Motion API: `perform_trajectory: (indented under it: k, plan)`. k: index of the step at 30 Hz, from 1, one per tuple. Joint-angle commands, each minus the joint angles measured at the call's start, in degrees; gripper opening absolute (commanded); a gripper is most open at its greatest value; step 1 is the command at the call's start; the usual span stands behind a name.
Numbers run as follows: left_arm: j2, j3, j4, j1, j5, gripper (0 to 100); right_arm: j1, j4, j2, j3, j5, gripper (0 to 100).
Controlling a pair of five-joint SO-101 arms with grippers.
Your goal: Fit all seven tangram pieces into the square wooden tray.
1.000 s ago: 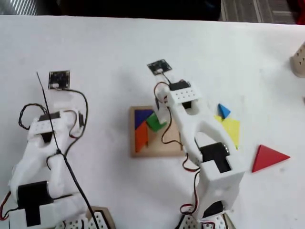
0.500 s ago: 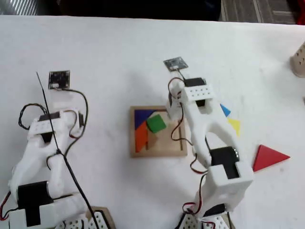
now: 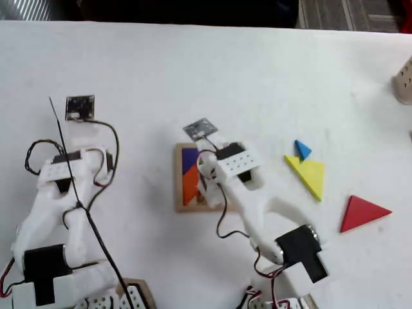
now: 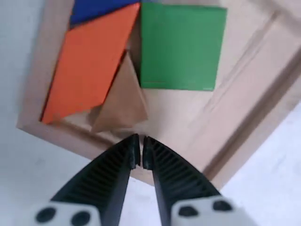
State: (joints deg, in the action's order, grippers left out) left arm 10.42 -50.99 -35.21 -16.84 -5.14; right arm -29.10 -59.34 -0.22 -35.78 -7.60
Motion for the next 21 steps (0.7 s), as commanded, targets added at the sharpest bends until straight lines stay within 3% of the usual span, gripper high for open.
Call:
perform_trajectory:
  k: [1,12,21]
  plan:
    - [0.48,2.99,0.97,-0.66,0.09,11,-1.36,4.53,-0.92,0.18,2.2,1.7]
    - [0.48,2.99,1.05,-0.66,0.09,11,-0.48,7.69,-0.22,3.6,2.64,1.7]
    - [0.48,2.99,1.05,-0.66,0.09,11,3.47,-1.8,-5.76,5.1,2.29,1.7]
